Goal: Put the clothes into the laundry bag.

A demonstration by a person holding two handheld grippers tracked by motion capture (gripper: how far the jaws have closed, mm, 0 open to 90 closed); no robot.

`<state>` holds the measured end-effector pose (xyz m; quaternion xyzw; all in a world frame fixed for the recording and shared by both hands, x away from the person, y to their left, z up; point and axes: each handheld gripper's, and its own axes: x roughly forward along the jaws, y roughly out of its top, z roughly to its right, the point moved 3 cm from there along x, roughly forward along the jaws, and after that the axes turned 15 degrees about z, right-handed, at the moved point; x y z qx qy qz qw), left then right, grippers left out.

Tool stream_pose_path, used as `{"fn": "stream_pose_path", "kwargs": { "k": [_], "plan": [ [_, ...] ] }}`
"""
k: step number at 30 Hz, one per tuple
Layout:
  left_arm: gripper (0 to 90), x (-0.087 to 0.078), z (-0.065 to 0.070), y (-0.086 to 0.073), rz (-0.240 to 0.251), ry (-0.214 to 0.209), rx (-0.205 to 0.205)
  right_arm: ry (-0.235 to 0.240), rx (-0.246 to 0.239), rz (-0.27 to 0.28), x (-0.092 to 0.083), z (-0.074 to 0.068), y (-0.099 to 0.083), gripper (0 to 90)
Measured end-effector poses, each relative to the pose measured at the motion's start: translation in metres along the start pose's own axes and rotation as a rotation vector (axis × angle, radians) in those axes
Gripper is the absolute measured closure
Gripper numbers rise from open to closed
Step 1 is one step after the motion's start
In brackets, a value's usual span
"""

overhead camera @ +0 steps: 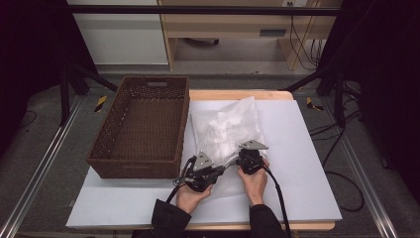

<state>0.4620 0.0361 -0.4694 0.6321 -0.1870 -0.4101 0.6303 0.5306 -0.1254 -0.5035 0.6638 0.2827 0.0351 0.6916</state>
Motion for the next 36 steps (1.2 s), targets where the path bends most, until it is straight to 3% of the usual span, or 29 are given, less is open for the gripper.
{"fn": "stream_pose_path", "kwargs": {
  "k": [2,5,8,11,13,15,17,20,23,27,32,33,36],
  "plan": [
    [88.9,0.0,-0.001,-0.003,-0.011,0.002,-0.004,0.005,-0.028,-0.009,-0.001,-0.001,0.001,89.6],
    [88.8,0.001,-0.004,-0.007,-0.02,0.003,-0.01,0.073,0.0,-0.022,-0.016,-0.001,-0.002,77.4],
    [88.7,0.002,-0.004,-0.009,-0.032,0.005,-0.002,0.148,-0.034,-0.05,-0.044,-0.001,-0.009,69.9],
    [88.7,0.004,-0.004,-0.01,-0.042,0.01,0.004,0.164,-0.047,-0.047,-0.073,0.008,-0.011,68.1],
    [88.6,0.005,-0.005,-0.011,-0.05,0.018,0.012,0.15,-0.022,0.003,-0.088,0.018,-0.008,67.1],
    [88.3,0.008,-0.007,-0.013,-0.061,0.029,0.013,0.107,-0.001,0.022,-0.092,0.029,-0.007,65.5],
    [86.0,0.009,-0.009,-0.015,-0.078,0.036,0.01,0.054,0.011,0.009,-0.087,0.038,-0.01,61.8],
    [77.5,0.002,-0.008,-0.012,-0.083,0.037,0.023,-0.011,-0.021,-0.046,-0.077,0.046,-0.022,59.2],
    [67.8,-0.011,-0.006,-0.006,-0.105,0.055,0.064,-0.025,-0.04,-0.063,-0.078,0.05,-0.026,59.2],
    [61.1,-0.031,-0.004,-0.008,-0.124,0.072,0.071,-0.062,-0.021,-0.041,-0.092,0.058,-0.02,59.2],
    [57.7,-0.041,-0.007,-0.031,-0.151,0.115,0.024,-0.051,0.031,-0.039,-0.101,0.066,-0.022,57.4],
    [57.5,-0.041,-0.007,-0.034,-0.13,0.116,0.022,-0.031,0.037,-0.041,-0.098,0.064,-0.024,55.8],
    [57.6,-0.042,-0.003,-0.036,-0.108,0.139,0.02,-0.012,0.006,-0.08,-0.089,0.056,-0.034,54.1]
  ]
}}
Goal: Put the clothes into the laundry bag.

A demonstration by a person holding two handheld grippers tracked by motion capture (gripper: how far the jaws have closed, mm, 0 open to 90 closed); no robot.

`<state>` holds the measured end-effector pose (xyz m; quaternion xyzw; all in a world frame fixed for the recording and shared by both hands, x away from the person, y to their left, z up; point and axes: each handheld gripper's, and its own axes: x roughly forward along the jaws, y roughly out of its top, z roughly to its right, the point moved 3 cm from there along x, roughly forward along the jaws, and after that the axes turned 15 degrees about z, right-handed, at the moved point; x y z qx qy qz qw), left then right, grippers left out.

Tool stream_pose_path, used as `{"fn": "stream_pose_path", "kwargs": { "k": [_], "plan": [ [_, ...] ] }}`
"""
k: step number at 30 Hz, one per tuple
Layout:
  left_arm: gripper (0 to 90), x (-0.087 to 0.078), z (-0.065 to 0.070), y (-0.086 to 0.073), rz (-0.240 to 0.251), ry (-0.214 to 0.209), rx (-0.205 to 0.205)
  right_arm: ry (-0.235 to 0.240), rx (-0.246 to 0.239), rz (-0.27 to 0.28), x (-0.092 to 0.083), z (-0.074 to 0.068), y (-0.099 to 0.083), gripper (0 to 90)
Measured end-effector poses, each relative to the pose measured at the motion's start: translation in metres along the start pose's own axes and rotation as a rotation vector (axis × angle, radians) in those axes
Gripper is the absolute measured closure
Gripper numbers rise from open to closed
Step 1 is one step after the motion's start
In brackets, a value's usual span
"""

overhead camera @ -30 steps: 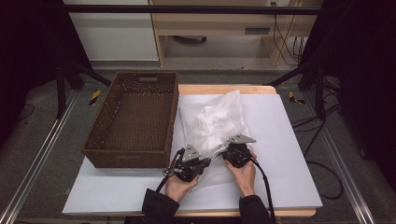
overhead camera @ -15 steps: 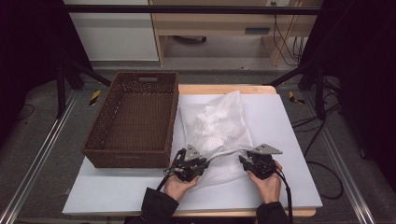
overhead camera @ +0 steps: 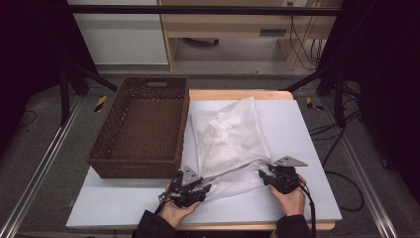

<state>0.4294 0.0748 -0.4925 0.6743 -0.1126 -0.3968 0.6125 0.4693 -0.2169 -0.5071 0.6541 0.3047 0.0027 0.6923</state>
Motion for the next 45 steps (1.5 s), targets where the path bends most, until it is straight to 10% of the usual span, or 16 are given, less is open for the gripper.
{"fn": "stream_pose_path", "kwargs": {
  "k": [5,7,10,22,29,33,37,40,45],
  "plan": [
    [73.2,0.01,0.013,-0.009,-0.053,0.066,0.076,-0.007,-0.009,0.003,-0.001,-0.005,-0.001,90.0],
    [78.2,0.01,0.015,-0.007,-0.074,0.086,0.115,-0.013,-0.017,-0.007,-0.002,-0.006,0.0,90.0],
    [87.3,0.01,0.006,-0.006,-0.077,0.056,0.063,-0.051,-0.039,-0.026,-0.008,-0.003,0.0,90.0],
    [87.4,-0.004,-0.012,-0.003,-0.045,0.036,0.067,-0.063,0.021,-0.012,-0.05,0.023,-0.014,79.7],
    [57.7,-0.012,-0.016,-0.013,-0.058,0.045,-0.007,-0.049,0.052,0.109,-0.036,0.019,0.005,53.6],
    [52.4,-0.01,-0.014,-0.016,-0.039,0.052,-0.032,-0.087,0.072,0.033,-0.015,0.024,-0.002,70.0],
    [68.8,-0.007,-0.011,-0.013,-0.06,0.105,0.016,-0.092,0.091,0.029,-0.018,0.019,-0.002,90.0],
    [85.8,-0.005,-0.011,-0.012,-0.067,0.094,0.047,-0.077,0.094,0.045,-0.026,0.016,0.0,90.0],
    [89.0,-0.01,-0.022,-0.01,-0.075,0.094,0.078,-0.028,0.106,0.048,-0.036,0.018,-0.004,90.0]
  ]
}}
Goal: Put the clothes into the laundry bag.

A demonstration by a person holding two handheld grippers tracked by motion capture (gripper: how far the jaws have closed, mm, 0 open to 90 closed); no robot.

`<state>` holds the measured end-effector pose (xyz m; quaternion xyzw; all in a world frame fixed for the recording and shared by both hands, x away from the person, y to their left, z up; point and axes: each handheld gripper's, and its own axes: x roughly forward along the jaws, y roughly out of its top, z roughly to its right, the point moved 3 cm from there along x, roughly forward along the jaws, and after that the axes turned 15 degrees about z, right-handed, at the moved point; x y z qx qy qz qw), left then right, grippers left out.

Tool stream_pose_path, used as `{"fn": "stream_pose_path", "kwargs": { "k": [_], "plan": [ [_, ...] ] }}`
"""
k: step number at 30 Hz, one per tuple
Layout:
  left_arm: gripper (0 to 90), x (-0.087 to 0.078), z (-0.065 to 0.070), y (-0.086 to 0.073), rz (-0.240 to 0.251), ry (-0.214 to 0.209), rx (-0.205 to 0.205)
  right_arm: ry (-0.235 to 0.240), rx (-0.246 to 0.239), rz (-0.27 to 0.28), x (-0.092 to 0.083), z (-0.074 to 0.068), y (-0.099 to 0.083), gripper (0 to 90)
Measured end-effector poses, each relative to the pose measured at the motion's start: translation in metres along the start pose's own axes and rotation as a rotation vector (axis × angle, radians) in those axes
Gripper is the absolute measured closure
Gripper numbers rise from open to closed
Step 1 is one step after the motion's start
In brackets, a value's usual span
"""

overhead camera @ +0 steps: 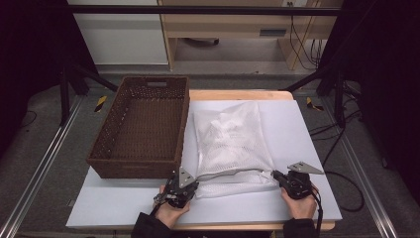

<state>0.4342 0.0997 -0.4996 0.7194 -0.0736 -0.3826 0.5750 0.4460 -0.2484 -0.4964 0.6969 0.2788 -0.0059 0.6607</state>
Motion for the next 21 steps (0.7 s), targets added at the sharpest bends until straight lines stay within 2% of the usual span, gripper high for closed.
{"fn": "stream_pose_path", "kwargs": {
  "k": [3,7,9,14,18,21],
  "plan": [
    [89.0,-0.002,-0.009,0.0,0.011,-0.001,-0.006,0.044,-0.003,-0.016,-0.001,0.003,-0.003,90.0],
    [88.3,-0.003,-0.008,-0.001,0.032,-0.018,0.0,0.041,-0.032,-0.036,0.001,0.001,-0.007,87.5],
    [84.8,-0.006,-0.007,-0.001,0.045,-0.038,-0.006,0.033,-0.047,-0.018,-0.001,0.001,-0.005,79.2],
    [64.1,-0.018,-0.007,0.005,0.11,-0.095,-0.052,0.026,-0.056,0.087,-0.006,0.003,0.004,54.0],
    [52.9,-0.025,-0.009,0.006,0.118,-0.122,-0.061,0.0,-0.064,0.144,-0.009,0.006,0.01,34.0],
    [47.1,-0.031,-0.011,0.005,0.125,-0.138,-0.055,-0.021,-0.057,0.157,-0.011,0.011,0.012,25.8]
  ]
}}
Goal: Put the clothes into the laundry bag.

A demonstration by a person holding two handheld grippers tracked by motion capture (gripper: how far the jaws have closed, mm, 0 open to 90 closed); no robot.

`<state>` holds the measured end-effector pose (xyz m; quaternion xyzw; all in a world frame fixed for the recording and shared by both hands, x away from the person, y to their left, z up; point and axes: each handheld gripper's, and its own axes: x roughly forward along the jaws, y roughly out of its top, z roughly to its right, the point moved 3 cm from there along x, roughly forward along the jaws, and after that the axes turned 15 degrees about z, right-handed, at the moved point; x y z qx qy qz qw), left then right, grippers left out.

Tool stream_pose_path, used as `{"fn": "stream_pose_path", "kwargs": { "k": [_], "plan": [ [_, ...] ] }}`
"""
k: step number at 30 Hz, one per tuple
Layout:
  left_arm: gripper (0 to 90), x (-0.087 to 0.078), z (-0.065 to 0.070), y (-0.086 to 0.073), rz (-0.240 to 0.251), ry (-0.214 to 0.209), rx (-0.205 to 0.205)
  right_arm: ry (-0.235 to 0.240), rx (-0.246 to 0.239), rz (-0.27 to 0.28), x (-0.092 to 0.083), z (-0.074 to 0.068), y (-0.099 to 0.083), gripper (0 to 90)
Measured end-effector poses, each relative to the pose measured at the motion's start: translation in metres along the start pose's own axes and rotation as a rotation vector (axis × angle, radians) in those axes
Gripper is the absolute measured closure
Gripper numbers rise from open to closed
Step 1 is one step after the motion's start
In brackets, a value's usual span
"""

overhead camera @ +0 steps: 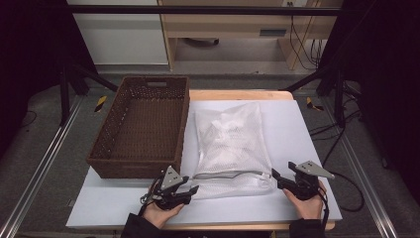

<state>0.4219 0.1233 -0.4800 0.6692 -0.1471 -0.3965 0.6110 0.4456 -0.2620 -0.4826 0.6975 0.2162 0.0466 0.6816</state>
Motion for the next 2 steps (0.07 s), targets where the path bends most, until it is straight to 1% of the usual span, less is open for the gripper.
{"fn": "stream_pose_path", "kwargs": {
  "k": [2],
  "plan": [
    [44.5,-0.0044,-0.0025,0.0,0.003,-0.006,0.006,-0.012,0.007,0.006,-0.0015,0.0034,0.0006,23.6]
  ]
}}
